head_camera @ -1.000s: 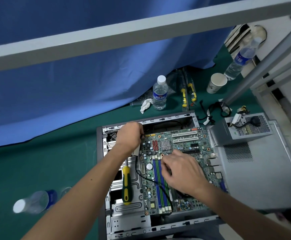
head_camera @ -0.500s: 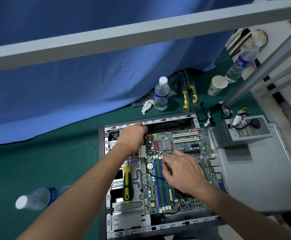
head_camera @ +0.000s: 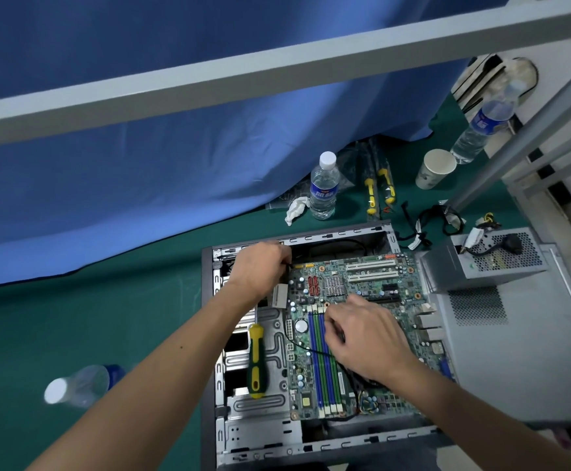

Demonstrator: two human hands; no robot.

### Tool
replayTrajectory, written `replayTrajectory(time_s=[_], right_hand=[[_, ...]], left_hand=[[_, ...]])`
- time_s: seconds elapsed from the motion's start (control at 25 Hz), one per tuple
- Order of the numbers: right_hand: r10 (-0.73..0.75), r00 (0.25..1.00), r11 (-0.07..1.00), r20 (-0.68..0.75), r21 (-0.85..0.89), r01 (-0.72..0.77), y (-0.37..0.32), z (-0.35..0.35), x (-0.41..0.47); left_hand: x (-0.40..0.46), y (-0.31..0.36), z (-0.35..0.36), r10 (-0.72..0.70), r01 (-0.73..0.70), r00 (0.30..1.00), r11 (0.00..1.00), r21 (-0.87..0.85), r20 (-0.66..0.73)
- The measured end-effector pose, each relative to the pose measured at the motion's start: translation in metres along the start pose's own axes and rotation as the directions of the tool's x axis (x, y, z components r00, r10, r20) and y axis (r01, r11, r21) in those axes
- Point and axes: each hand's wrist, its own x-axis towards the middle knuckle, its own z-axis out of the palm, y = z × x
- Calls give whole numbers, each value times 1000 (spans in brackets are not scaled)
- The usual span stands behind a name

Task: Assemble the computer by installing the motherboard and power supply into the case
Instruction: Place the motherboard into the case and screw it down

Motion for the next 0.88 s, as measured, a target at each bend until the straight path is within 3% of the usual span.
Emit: replayTrajectory(time_s=[0.28,0.64,0.88], right_hand=[[-22,1000,999,7,30,21,-1,3,0],[-17,1000,1000,4,12,17,2,6,3],[-9,999,1000,49,21,8,3,7,1]], left_hand=[[2,8,2,-78,78,995,997,8,54],[-2,12,5,-97,97,995,993,63,-9],[-26,22,2,-179,177,984,982,-71,-22]])
